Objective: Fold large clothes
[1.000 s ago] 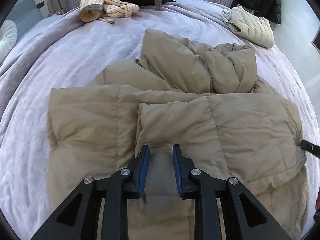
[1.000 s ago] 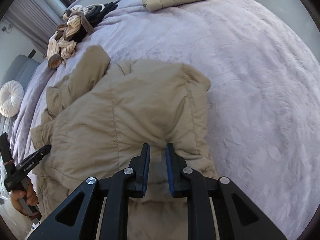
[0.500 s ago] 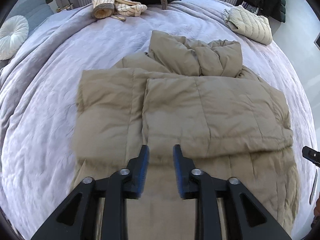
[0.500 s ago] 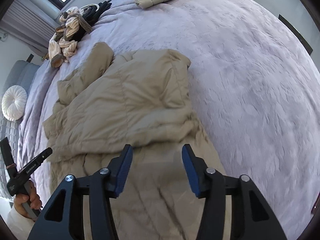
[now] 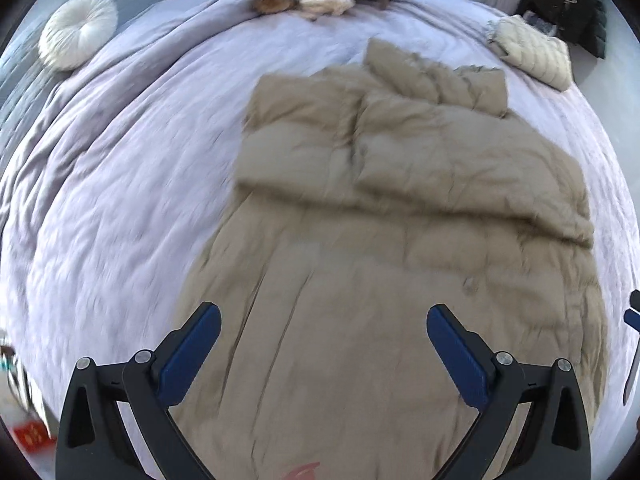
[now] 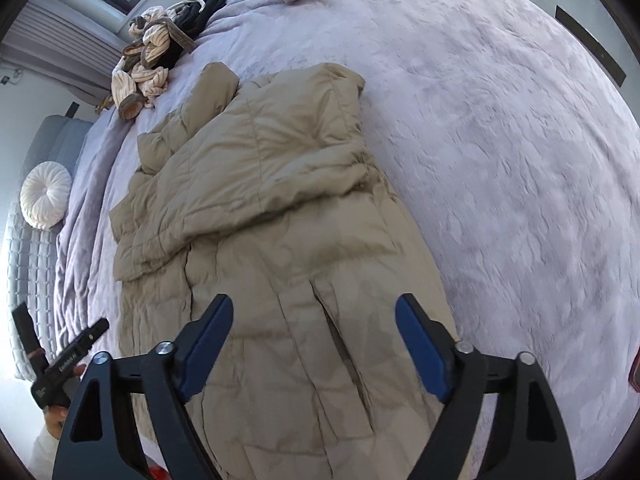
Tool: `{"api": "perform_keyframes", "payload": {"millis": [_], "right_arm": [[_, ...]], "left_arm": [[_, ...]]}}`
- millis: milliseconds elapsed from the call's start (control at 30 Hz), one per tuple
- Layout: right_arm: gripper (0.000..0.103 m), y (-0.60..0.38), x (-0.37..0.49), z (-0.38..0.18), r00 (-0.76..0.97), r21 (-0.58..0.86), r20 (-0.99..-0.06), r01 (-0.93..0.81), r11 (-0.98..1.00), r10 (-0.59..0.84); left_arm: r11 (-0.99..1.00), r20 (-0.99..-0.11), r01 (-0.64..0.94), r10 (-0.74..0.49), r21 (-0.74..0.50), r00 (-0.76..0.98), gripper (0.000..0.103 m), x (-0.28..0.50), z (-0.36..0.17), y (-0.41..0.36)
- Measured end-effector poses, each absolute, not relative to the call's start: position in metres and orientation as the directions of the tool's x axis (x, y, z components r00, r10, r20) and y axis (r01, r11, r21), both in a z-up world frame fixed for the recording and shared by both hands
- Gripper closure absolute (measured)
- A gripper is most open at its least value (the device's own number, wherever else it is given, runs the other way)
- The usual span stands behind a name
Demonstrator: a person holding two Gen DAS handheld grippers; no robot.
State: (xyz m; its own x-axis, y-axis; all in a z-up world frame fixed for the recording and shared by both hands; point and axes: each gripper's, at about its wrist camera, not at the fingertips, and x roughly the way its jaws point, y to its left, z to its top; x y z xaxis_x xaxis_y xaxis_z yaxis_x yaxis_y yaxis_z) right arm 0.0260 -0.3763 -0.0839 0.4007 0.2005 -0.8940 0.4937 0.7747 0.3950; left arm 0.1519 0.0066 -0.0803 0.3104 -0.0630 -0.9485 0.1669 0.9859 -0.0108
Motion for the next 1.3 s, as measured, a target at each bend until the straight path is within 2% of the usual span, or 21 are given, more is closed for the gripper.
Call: {"api": "perform_keyframes", "payload": {"millis": [33, 67, 300, 500, 600, 700, 833, 967, 1067, 1300], "right_arm": [[0.012, -0.375, 0.022, -0.085, 0.4, 0.4, -0.893, 0.486, 0.777, 0.209], [0.001, -0.373, 0.019, -0.086, 0.394, 0.403, -0.892, 0.477, 0.781, 0.219], [0.0, -0.353, -0.007, -0.086, 0.389, 0.472, -0.87, 0.477, 0.741, 0.304], [0.0, -0.328, -0.032, -0.088, 0.388, 0.48, -0.869, 0.51, 0.713, 0.308], [0.0, -0.313, -0.047, -0.09, 0.379, 0.464, -0.879, 0.538, 0.704, 0.29], [0.0, -0.3, -0.063, -0.099, 0.362, 0.487, -0.872, 0.57, 0.661, 0.33], [0.0, -0.289, -0.095, -0.117, 0.39, 0.552, -0.832, 0.655, 0.516, 0.395], [0.0, -0.286, -0.129, -0.13, 0.454, 0.589, -0.801, 0.71, 0.386, 0.389], [0.0, -0.285, -0.15, -0.142, 0.508, 0.623, -0.77, 0.727, 0.287, 0.385], [0.0, -0.288, -0.169, -0.172, 0.548, 0.639, -0.751, 0.745, 0.192, 0.369]], "left_arm": [[0.989, -0.953, 0.146, -0.06, -0.017, 0.298, 0.0, 0.144, -0.082, 0.014], [0.991, -0.956, 0.13, -0.063, -0.026, 0.286, 0.0, 0.139, -0.083, 0.02], [0.998, -0.973, 0.049, -0.038, -0.028, 0.23, 0.0, 0.097, -0.082, 0.061], [0.997, -0.977, 0.026, -0.071, -0.067, 0.203, 0.0, 0.082, -0.094, 0.102], [0.99, -0.975, 0.014, -0.14, -0.14, 0.171, 0.0, 0.07, -0.106, 0.126], [0.976, -0.964, -0.037, -0.207, -0.215, 0.167, 0.0, 0.057, -0.111, 0.151], [0.945, -0.948, -0.114, -0.29, -0.305, 0.134, 0.0, 0.036, -0.124, 0.18], [0.9, -0.918, -0.178, -0.388, -0.397, 0.087, 0.0, 0.018, -0.146, 0.197], [0.867, -0.89, -0.206, -0.452, -0.453, 0.057, 0.0, 0.009, -0.166, 0.196], [0.821, -0.841, -0.196, -0.539, -0.535, 0.038, 0.0, 0.016, -0.19, 0.163]]}}
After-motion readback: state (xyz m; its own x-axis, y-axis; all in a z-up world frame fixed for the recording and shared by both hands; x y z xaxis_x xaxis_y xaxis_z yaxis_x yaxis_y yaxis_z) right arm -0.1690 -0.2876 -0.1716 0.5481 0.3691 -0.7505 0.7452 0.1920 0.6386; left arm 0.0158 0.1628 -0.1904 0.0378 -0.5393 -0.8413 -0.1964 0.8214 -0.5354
